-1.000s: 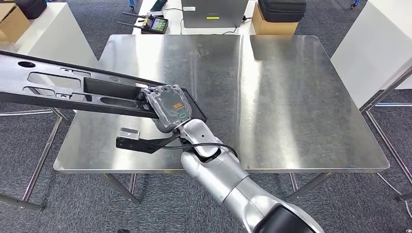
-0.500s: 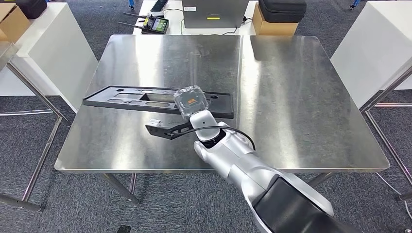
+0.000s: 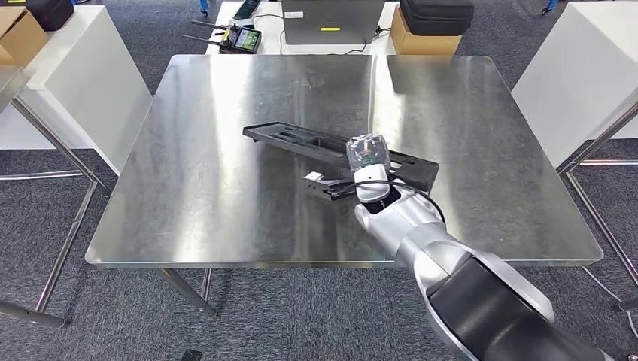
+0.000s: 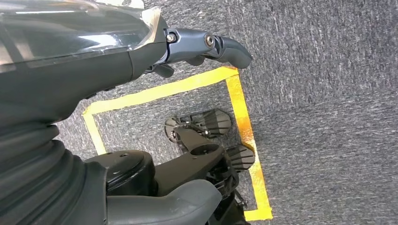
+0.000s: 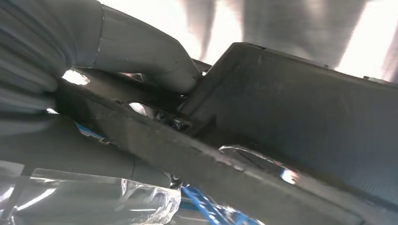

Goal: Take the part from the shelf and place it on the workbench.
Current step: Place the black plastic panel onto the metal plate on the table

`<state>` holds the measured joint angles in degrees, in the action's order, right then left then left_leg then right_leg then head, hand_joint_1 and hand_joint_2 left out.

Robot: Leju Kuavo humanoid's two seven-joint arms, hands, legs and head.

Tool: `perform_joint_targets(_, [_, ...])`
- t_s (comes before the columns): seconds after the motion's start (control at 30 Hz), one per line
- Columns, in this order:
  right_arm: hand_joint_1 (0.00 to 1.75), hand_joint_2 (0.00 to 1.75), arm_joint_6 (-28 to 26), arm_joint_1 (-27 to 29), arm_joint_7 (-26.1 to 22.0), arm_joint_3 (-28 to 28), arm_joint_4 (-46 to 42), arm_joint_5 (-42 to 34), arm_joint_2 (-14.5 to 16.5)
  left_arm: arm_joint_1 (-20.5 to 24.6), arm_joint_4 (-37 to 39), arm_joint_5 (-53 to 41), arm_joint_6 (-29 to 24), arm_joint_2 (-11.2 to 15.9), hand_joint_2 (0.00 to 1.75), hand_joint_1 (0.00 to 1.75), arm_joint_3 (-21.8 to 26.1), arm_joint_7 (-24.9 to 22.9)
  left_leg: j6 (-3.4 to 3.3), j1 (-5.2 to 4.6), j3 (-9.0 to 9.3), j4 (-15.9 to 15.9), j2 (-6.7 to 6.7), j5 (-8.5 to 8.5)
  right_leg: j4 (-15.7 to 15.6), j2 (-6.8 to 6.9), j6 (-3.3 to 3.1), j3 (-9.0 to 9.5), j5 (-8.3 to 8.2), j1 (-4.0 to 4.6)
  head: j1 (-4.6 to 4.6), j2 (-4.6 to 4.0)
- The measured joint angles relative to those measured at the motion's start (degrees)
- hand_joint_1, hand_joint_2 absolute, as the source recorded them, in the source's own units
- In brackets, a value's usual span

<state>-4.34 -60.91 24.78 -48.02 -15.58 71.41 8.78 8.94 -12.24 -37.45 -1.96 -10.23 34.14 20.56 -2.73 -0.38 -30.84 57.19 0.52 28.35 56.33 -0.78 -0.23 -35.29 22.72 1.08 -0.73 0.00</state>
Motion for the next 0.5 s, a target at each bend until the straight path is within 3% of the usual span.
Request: perform_joint_targets(0.5, [1.75,1.75,1.4,-0.3,3.4,5.7,1.2,-2.0,-4.9,0.1,0.0,-0.4,1.0,0.0,1.75,0.00,-0.9,0.0,0.00,0.01,0.04,0.0,-0.06,-0.01,0.0,-0.05,-0.01,0.01,-0.01,0.03,0.01,0.00])
